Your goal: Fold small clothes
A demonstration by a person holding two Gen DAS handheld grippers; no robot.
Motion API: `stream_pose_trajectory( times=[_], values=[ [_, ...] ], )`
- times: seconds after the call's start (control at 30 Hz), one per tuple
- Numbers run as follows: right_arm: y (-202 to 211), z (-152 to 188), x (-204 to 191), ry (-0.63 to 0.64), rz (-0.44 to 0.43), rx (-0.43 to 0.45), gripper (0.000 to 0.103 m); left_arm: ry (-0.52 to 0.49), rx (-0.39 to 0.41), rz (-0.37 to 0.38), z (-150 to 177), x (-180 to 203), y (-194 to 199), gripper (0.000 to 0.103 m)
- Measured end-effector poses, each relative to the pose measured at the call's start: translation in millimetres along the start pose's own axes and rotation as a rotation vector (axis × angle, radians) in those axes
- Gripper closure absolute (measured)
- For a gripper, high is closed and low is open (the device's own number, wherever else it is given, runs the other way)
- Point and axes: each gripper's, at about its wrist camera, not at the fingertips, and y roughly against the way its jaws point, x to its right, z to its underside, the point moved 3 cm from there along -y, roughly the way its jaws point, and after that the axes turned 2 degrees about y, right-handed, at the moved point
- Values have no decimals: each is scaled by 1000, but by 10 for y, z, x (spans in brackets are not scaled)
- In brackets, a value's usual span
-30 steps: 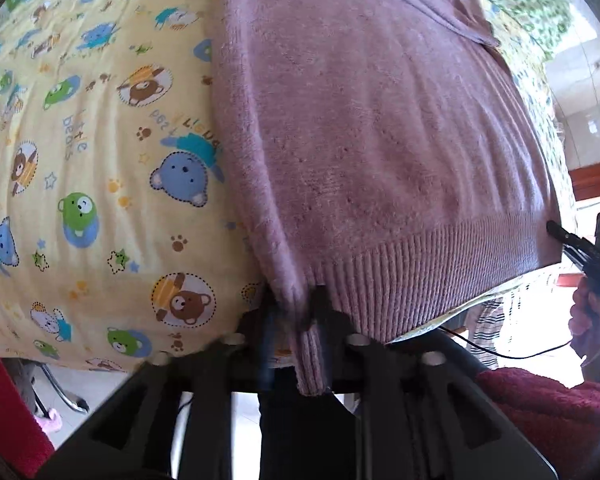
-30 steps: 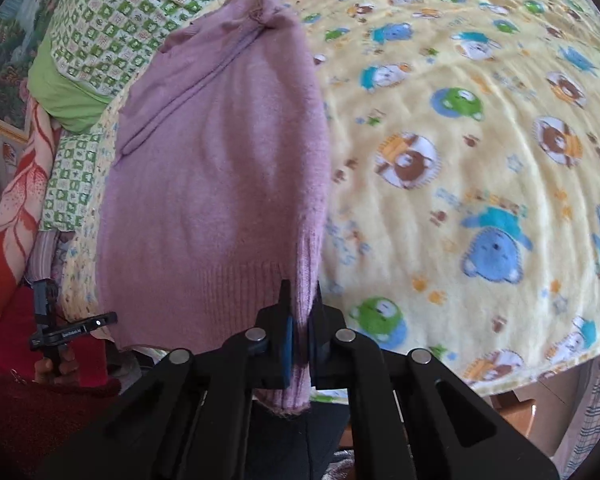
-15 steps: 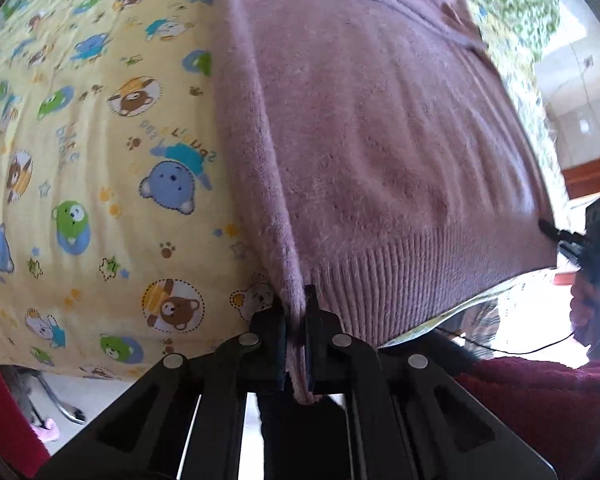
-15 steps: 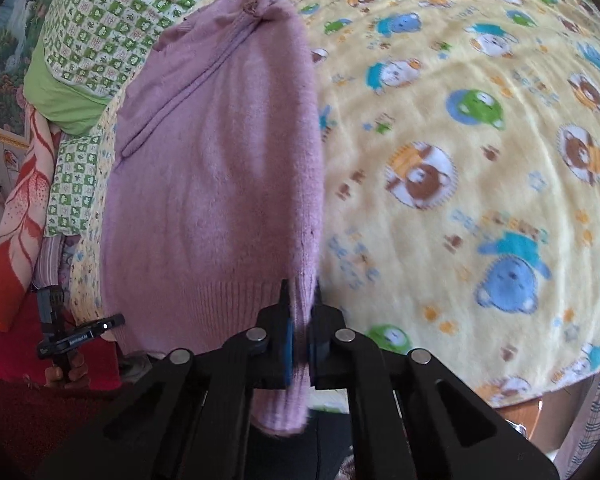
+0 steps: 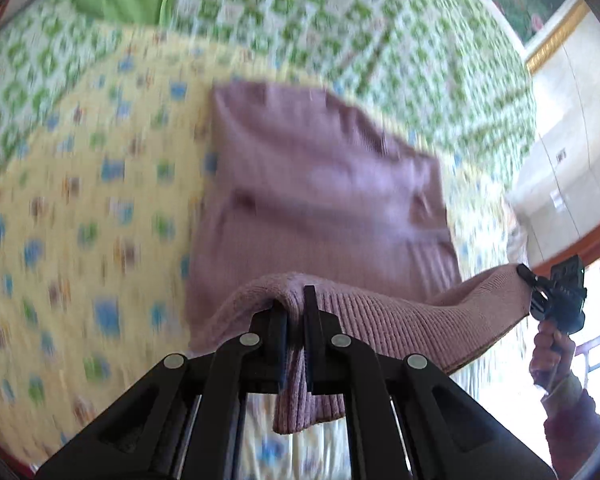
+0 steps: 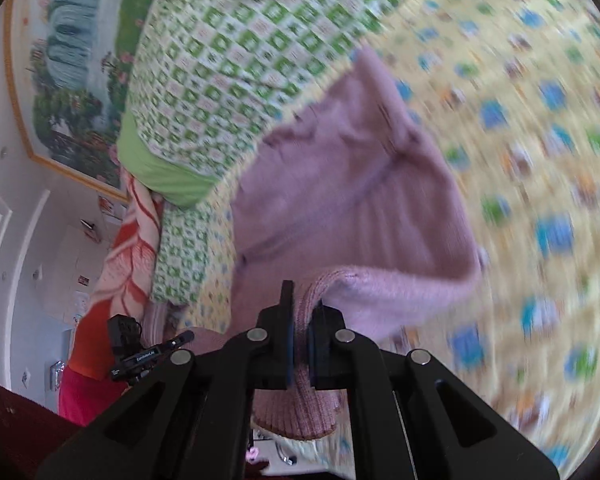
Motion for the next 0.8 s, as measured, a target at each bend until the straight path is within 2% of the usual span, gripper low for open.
stream_pose_trajectory(
  times=[0.17,0.33,0.47,0.63,0.8],
  values=[
    [-429,-823,-23,32,18,59,97,16,78,-29,-806,-20,-365,99],
    [-911,-1366,273,7,73,60,97,67,59,-75,-1409,-206,-1019,99],
    [-1274,-1609,502,-16,109,32,97,91,36,-108,-1661,-300,-1409,99],
    [-1429,-1818,719,-57,94,48,97,131,29,-131,-1925,-442,-1766,99],
    [-1704,-1898,976,-108,134,-4,96,148,-16,-161,-1988,-548,-2130,98]
  ],
)
